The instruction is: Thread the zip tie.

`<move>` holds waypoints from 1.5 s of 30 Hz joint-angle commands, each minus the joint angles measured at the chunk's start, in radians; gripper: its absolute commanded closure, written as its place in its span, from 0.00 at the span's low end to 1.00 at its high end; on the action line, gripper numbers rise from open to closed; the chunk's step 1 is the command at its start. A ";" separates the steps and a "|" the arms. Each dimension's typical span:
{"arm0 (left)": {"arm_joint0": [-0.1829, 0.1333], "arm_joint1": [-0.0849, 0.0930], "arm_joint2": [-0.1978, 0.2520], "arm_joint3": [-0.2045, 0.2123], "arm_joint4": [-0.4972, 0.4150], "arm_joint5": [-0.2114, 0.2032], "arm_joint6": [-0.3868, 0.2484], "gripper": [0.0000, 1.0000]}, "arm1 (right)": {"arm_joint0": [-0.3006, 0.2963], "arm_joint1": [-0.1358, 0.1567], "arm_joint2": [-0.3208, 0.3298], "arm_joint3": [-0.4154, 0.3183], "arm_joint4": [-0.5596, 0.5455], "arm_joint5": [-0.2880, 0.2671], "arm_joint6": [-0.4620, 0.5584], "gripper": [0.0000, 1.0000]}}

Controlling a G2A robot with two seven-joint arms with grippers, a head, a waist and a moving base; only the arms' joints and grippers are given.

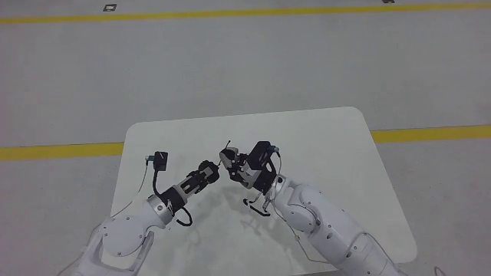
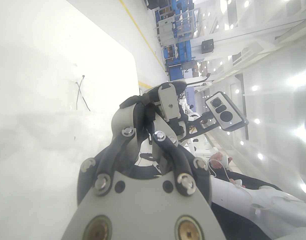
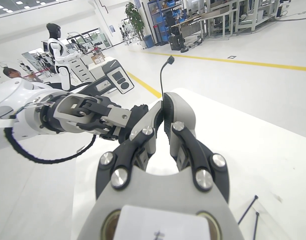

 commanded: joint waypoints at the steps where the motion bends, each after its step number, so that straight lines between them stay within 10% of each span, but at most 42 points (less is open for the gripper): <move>1: 0.000 0.000 0.000 0.000 0.000 0.000 0.000 1.00 | 0.000 0.000 0.001 0.000 -0.001 0.000 0.001 1.00; 45: 0.000 0.000 0.000 0.000 0.000 0.000 0.000 1.00 | 0.001 0.000 -0.011 0.004 -0.006 0.000 0.014 1.00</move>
